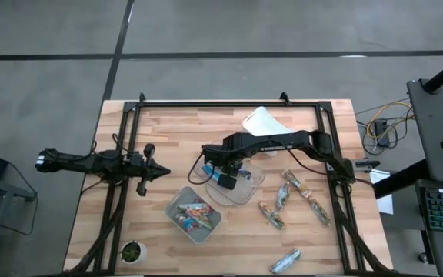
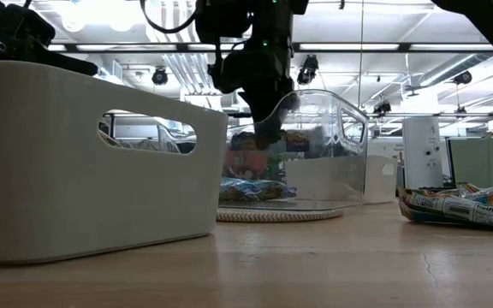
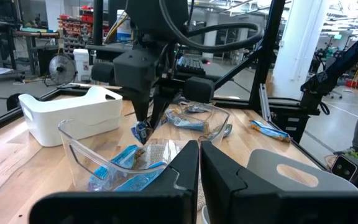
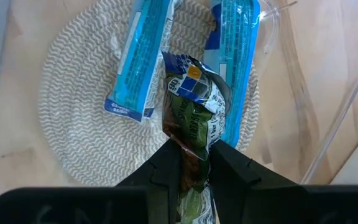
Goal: Pick and place Granola Bars by type
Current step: Put the blue granola bar into the transparent bin
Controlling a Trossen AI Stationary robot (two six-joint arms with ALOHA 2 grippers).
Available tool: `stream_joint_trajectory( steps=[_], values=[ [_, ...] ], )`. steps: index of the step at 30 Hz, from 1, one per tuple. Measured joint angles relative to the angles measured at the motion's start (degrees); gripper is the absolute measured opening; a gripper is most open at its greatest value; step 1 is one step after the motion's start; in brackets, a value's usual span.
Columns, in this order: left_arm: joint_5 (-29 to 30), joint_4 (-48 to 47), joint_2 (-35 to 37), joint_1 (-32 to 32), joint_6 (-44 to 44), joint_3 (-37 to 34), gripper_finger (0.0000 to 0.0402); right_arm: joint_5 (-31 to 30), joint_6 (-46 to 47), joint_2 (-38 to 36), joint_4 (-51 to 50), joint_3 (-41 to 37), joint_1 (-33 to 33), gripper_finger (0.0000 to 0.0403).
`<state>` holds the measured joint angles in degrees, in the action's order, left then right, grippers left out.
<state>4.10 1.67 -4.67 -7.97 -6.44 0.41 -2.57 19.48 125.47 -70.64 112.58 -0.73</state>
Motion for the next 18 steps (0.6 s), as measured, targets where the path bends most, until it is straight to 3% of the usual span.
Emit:
stream_joint_trajectory(
  steps=[13, 18],
  values=[
    [-0.02, 0.0, 0.02, 0.0, 0.0, 0.0, 0.0, 0.75, 0.04, -0.04, 0.63, -0.53, -0.04, 0.0065],
    [-0.01, 0.0, 0.0, 0.0, 0.0, 0.0, 0.0, 2.81, 1.38, -0.04, 0.95, -0.53, -0.04, 0.0088]
  ],
)
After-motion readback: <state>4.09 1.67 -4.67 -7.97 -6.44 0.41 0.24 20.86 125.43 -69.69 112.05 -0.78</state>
